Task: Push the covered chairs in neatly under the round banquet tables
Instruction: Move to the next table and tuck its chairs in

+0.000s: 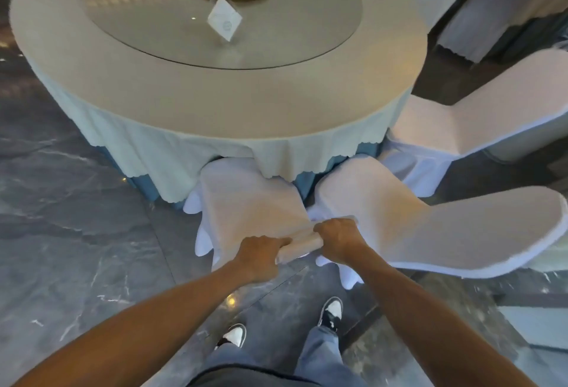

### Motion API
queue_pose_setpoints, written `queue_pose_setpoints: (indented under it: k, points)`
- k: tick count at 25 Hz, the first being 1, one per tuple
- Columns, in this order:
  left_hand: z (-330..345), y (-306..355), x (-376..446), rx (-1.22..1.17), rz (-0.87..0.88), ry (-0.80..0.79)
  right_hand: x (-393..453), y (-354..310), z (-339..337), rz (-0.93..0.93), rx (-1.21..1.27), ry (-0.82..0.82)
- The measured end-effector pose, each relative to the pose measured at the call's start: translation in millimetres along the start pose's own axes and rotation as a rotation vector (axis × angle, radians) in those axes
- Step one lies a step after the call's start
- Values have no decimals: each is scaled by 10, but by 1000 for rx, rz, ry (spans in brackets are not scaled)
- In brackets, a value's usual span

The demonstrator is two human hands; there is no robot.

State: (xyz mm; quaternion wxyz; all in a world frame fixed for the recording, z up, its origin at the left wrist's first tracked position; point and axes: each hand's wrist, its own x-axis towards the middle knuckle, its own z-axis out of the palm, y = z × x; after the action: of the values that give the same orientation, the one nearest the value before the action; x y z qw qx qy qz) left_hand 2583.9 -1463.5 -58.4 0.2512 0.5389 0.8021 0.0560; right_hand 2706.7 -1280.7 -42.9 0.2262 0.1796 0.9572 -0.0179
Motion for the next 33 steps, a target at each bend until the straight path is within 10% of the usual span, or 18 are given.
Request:
queue_pose_setpoints:
  k: [9,18,24,33]
  points:
    - [195,602,186,-51,-324,144,110,651,56,-314,-125,7]
    - [195,682,132,-33,-255,-21,-13,789,132,-388,-22,-58]
    - [-106,1360,827,-446,-125,-171,-182,1413,66,-161,285,-146]
    - [-110,2691,1774,-245,153,-205,-990,3012,151,295,403,114]
